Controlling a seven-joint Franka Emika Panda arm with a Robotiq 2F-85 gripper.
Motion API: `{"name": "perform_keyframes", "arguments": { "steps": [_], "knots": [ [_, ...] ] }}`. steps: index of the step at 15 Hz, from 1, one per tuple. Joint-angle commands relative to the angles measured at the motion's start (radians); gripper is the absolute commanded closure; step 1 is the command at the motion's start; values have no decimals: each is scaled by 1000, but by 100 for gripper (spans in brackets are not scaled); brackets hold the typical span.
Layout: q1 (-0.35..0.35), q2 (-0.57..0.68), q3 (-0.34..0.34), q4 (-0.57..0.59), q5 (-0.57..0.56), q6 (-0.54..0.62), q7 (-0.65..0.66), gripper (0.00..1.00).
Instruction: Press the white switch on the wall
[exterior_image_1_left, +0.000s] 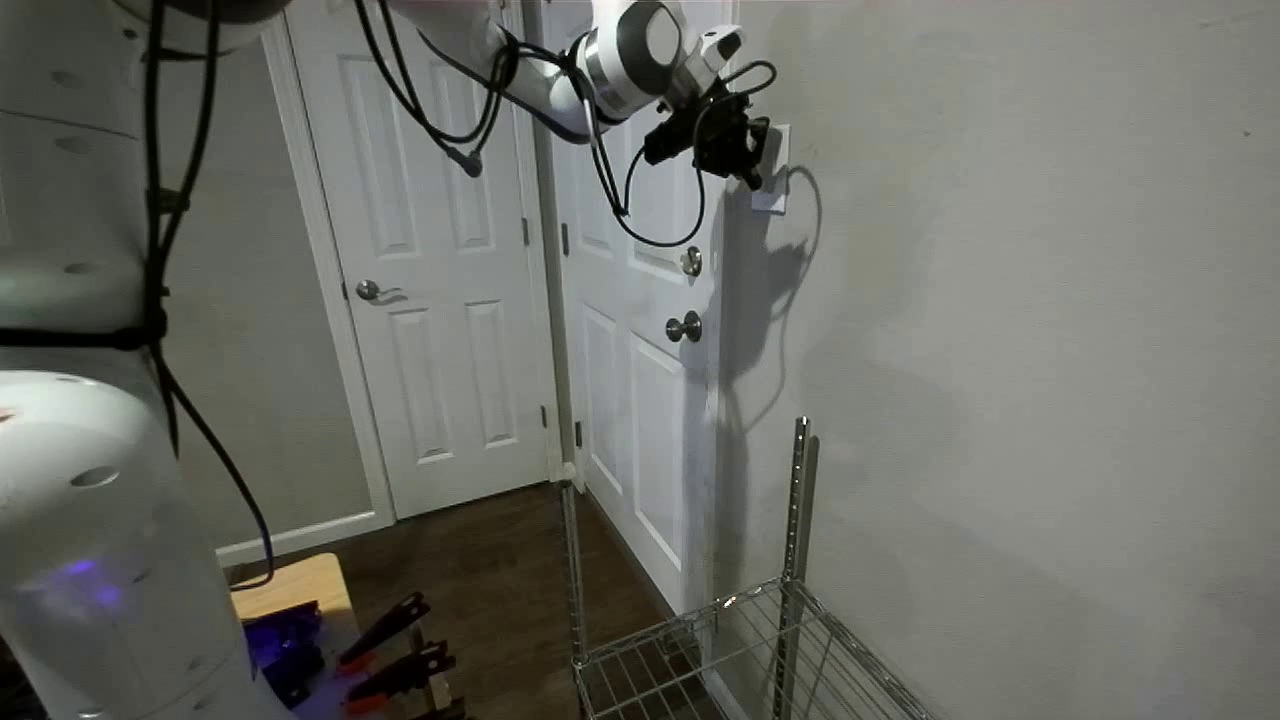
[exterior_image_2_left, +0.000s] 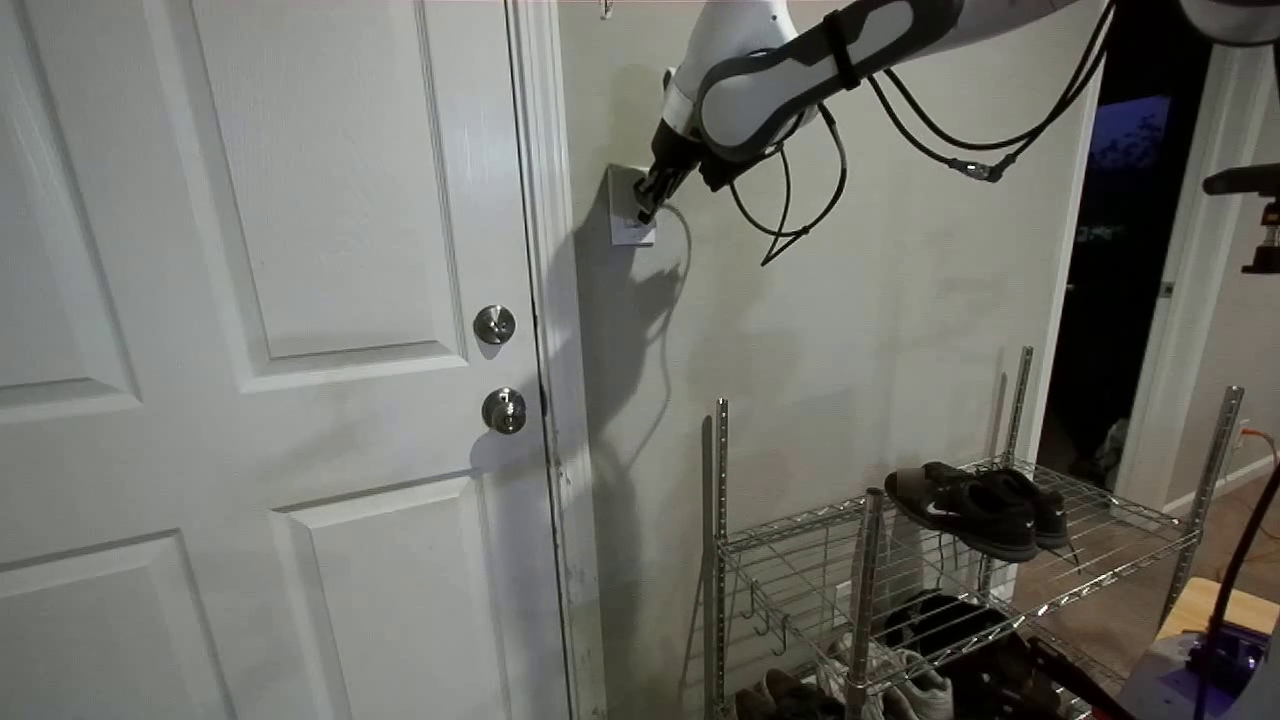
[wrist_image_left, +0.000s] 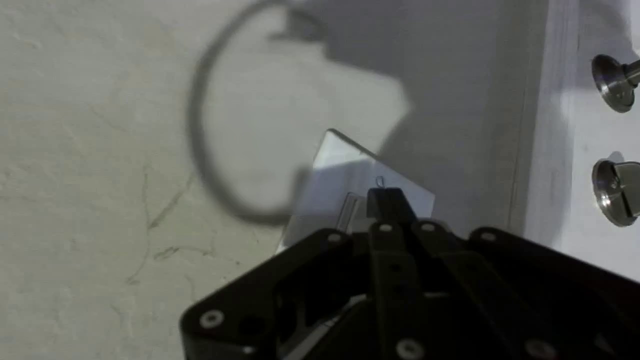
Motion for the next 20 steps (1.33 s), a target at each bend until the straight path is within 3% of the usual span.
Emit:
{"name": "perform_keyframes", "arguments": {
  "steps": [1, 7, 13, 17, 20],
  "knots": [
    [21, 37, -19, 55, -51, 4, 48, 99],
    [44, 71, -42, 92, -92, 13, 98, 99],
    [98, 84, -102, 101, -285, -9, 338, 99],
    [105, 66, -82, 85, -259, -58, 371, 99],
    [106, -33, -54, -39, -214, -33, 351, 99]
  ]
}}
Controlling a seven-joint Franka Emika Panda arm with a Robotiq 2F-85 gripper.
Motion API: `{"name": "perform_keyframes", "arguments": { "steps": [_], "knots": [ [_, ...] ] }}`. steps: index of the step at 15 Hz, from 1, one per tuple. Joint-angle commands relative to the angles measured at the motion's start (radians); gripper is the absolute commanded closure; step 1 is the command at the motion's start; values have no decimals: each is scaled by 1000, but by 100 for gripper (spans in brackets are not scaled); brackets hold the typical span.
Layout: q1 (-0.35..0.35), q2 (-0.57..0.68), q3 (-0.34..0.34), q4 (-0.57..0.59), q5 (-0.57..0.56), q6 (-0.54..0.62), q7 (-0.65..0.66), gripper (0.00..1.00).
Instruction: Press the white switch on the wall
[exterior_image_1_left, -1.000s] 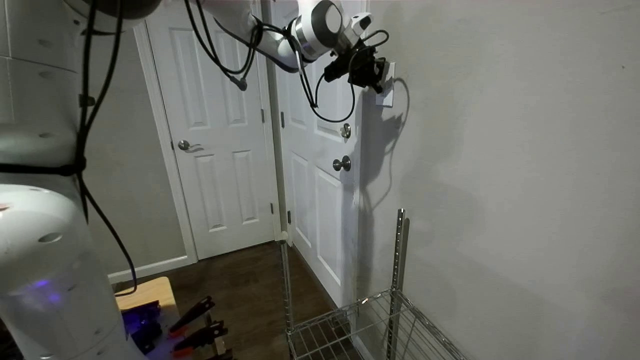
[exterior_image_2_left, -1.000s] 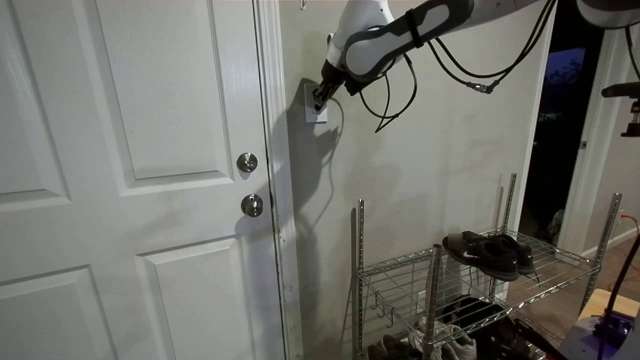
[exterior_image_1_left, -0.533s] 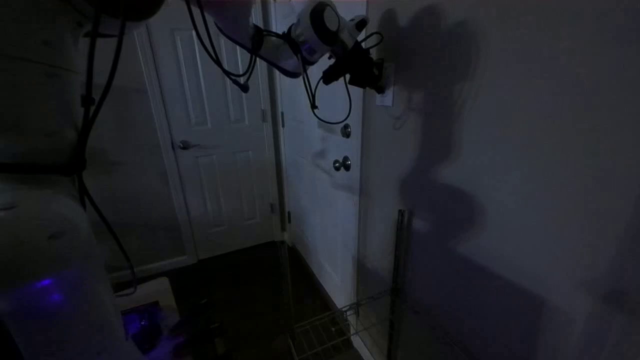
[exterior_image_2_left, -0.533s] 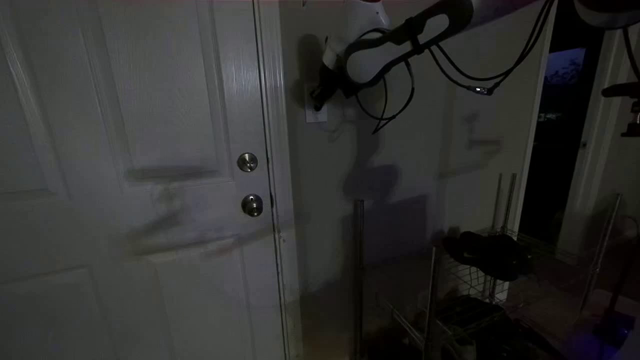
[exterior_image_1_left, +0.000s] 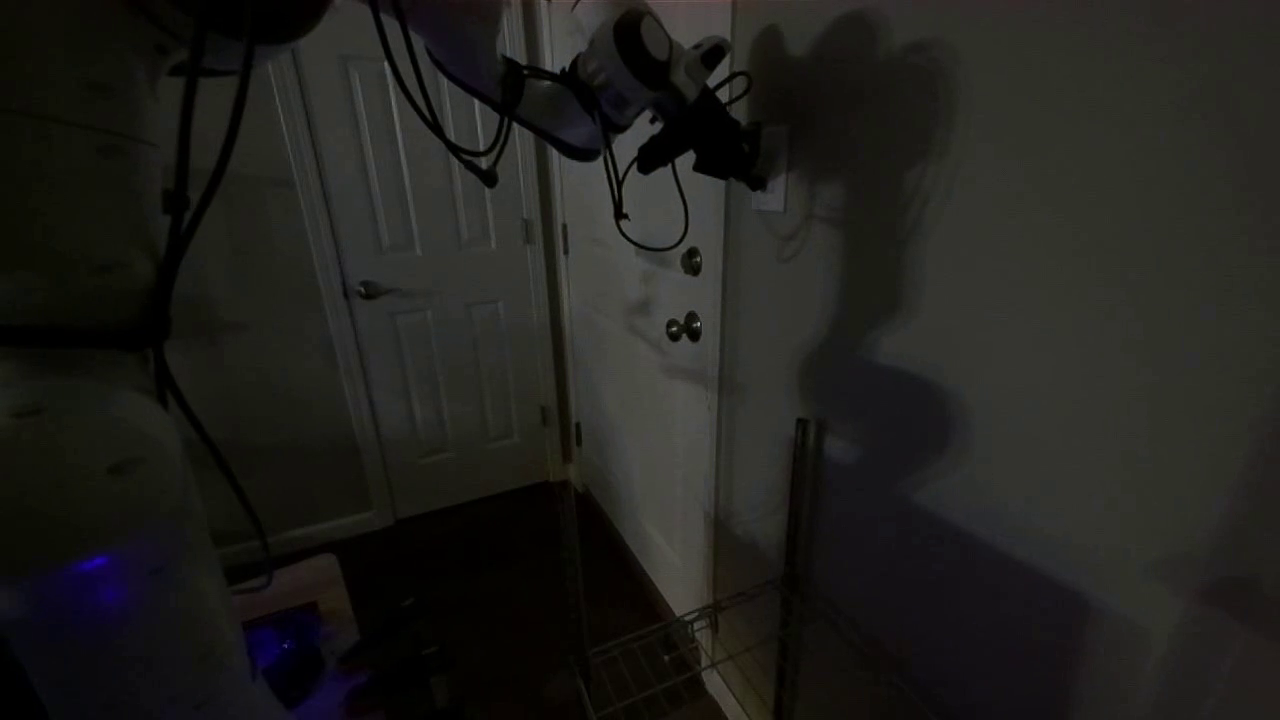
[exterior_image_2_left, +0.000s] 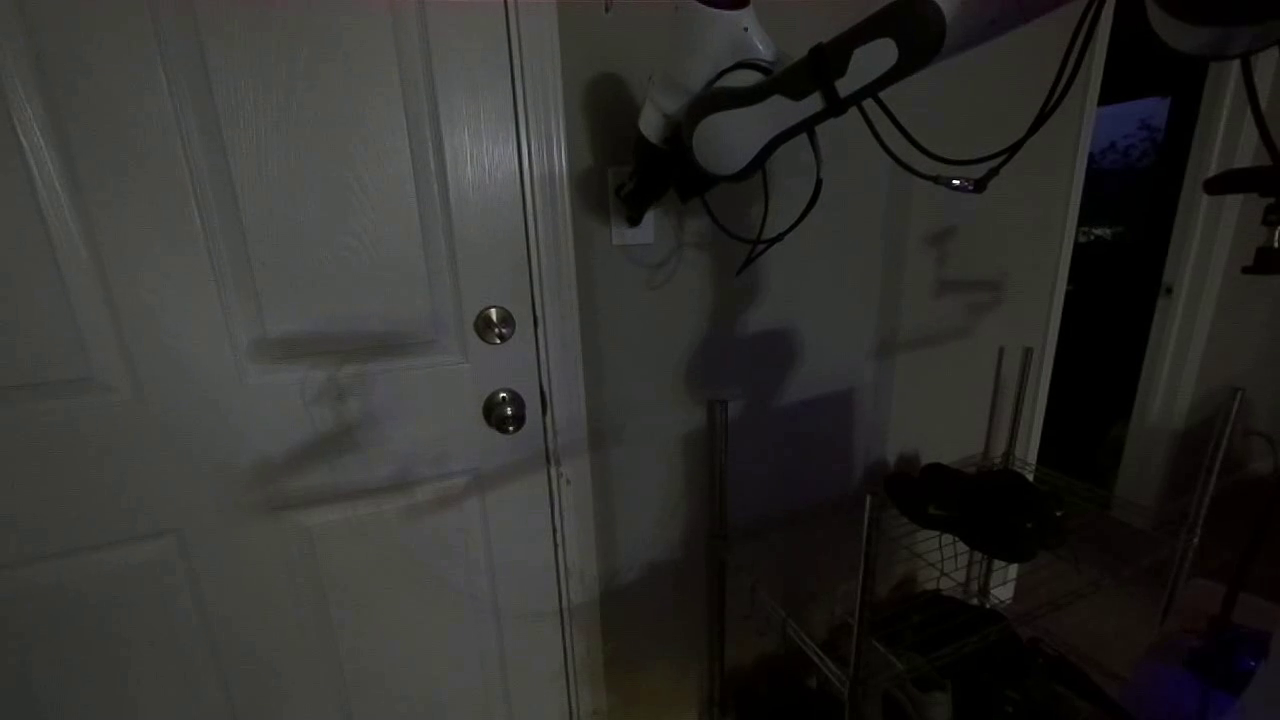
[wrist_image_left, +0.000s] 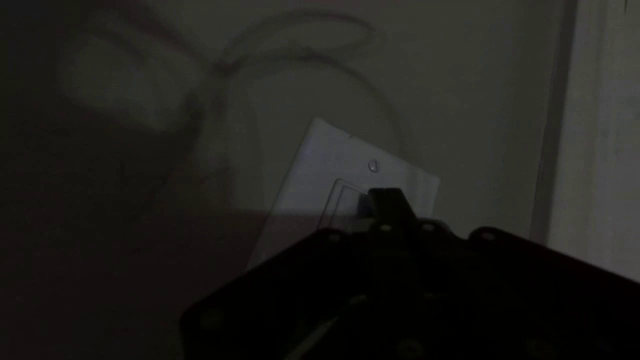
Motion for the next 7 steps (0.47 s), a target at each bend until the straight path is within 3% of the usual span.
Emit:
{"name": "perform_keyframes", "arguments": {
  "steps": [1, 7],
  "knots": [
    [2, -103, 24, -120, 26, -5, 16, 99],
    [-13, -212, 65, -245, 57, -7, 36, 99]
  ]
}}
